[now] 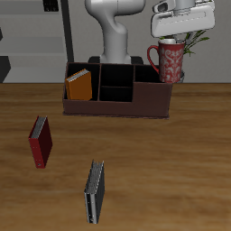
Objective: Place the orange book into the back desk caddy's left compartment and place the red mug into the back desk caddy's right compartment
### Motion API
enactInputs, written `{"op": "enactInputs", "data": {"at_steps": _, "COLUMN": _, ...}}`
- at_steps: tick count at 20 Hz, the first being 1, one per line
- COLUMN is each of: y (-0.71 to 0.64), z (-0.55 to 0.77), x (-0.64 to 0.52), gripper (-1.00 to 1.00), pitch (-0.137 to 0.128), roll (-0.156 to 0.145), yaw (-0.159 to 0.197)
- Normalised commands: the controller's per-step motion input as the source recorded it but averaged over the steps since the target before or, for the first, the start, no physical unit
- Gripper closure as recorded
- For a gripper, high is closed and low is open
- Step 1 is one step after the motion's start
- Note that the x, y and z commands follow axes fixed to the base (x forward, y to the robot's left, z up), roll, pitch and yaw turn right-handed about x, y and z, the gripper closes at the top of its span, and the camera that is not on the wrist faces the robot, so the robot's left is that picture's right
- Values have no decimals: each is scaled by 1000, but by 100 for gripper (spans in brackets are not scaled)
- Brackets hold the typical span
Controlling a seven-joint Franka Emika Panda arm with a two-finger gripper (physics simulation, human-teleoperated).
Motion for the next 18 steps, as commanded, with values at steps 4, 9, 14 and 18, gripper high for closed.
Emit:
{"op": "enactInputs", "data": {"at_steps": 4, "y": -106, "z": 30, "x": -371, "gripper": 100, "pitch": 15, "roll": 5, "yaw": -46}}
{"op": "enactInputs", "data": {"at_steps": 9, "y": -65, "z": 13, "x": -291, "gripper": 100, "pitch": 2, "roll": 9, "yaw": -23}}
{"op": "enactInputs", "data": {"at_steps": 14, "y": -59, "z": -39, "x": -171, "gripper": 100, "pitch": 0, "roll": -31, "yaw": -1}}
{"op": "enactInputs", "data": {"at_steps": 18, "y": -60, "z": -13, "x": -181, "gripper": 100, "pitch": 8, "roll": -5, "yaw": 6}}
